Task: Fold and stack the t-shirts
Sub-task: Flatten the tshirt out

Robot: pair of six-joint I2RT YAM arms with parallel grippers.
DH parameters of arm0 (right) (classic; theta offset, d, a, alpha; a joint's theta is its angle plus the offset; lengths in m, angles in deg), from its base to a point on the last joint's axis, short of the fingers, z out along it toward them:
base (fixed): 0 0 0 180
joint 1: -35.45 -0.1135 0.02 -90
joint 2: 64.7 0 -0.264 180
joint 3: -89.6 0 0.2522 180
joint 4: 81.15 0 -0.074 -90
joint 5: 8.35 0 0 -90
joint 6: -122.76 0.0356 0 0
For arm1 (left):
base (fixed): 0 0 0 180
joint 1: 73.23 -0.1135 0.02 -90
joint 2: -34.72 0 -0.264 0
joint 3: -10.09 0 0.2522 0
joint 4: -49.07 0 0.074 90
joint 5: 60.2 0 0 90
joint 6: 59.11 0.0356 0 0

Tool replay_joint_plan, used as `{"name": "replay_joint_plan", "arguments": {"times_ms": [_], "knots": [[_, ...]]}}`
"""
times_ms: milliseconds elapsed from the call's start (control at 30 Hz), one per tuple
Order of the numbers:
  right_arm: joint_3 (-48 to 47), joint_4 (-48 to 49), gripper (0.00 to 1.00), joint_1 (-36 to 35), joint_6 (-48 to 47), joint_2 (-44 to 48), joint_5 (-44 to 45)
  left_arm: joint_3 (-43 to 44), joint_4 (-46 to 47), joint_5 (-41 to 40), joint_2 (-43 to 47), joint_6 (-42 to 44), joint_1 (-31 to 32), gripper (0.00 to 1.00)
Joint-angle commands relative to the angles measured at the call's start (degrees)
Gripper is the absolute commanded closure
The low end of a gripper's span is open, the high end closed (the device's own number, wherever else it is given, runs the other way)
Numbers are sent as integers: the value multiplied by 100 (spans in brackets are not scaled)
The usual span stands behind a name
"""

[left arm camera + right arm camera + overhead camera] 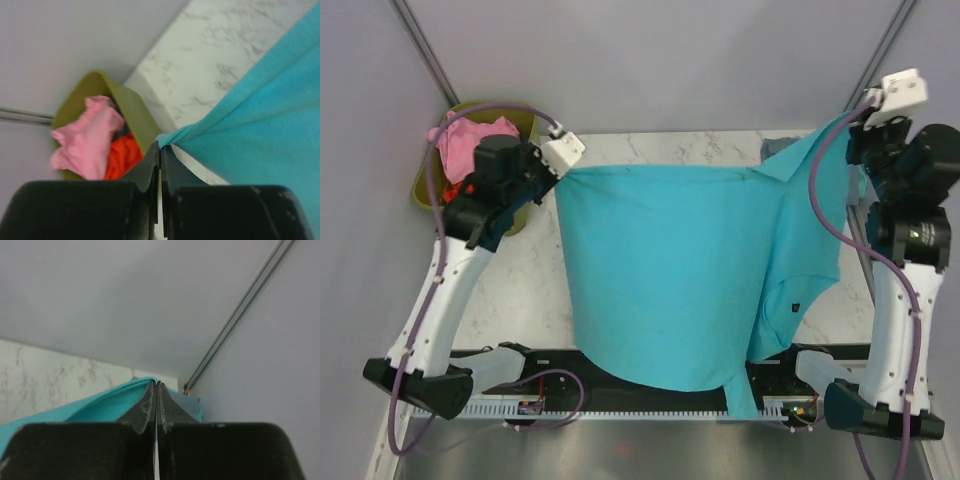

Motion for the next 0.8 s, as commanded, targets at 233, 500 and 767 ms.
{"name": "replay_joint_plan", "arguments": {"times_ms": [233,500,767], "knots": [[1923,853,100,-64,-1079,-2778,-695,-1625,1170,652,-2331,621,-358,98],[-1643,-51,100,-600,-1413,-6422,-459,651,996,522,-5265,700,-824,98],[-4616,-238,100,-758,-738,-8955,-54,2285,715,285,-6613,692,-1114,98]]}}
